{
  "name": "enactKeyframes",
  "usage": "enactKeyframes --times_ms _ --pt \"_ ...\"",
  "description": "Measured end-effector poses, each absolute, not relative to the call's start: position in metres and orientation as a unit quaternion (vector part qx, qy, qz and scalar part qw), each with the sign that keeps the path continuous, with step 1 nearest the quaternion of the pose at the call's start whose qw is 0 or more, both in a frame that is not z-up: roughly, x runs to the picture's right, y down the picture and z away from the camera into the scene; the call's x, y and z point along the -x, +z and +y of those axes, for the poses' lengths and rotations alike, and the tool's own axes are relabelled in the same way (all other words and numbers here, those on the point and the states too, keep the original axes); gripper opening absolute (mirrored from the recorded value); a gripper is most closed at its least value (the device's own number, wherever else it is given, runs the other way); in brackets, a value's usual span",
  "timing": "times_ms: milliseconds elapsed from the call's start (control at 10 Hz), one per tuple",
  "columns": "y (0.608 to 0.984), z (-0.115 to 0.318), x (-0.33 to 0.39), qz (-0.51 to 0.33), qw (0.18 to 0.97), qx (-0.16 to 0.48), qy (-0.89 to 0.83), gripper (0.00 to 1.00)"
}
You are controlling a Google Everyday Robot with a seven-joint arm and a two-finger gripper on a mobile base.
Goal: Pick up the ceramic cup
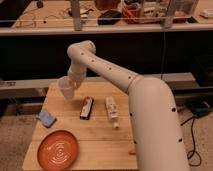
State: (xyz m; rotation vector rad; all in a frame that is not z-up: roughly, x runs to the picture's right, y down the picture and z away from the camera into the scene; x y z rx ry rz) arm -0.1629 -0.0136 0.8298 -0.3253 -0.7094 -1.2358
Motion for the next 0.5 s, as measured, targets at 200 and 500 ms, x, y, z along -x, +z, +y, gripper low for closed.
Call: enactKeyframes --times_ms 200,500 --pt "0.8288 -0.0133 0.1624 -0.324 0.744 0.150 -0.564 0.00" --pt "0.8273 -0.0122 0.1618 -0.324 0.744 0.151 -0.564 0.00"
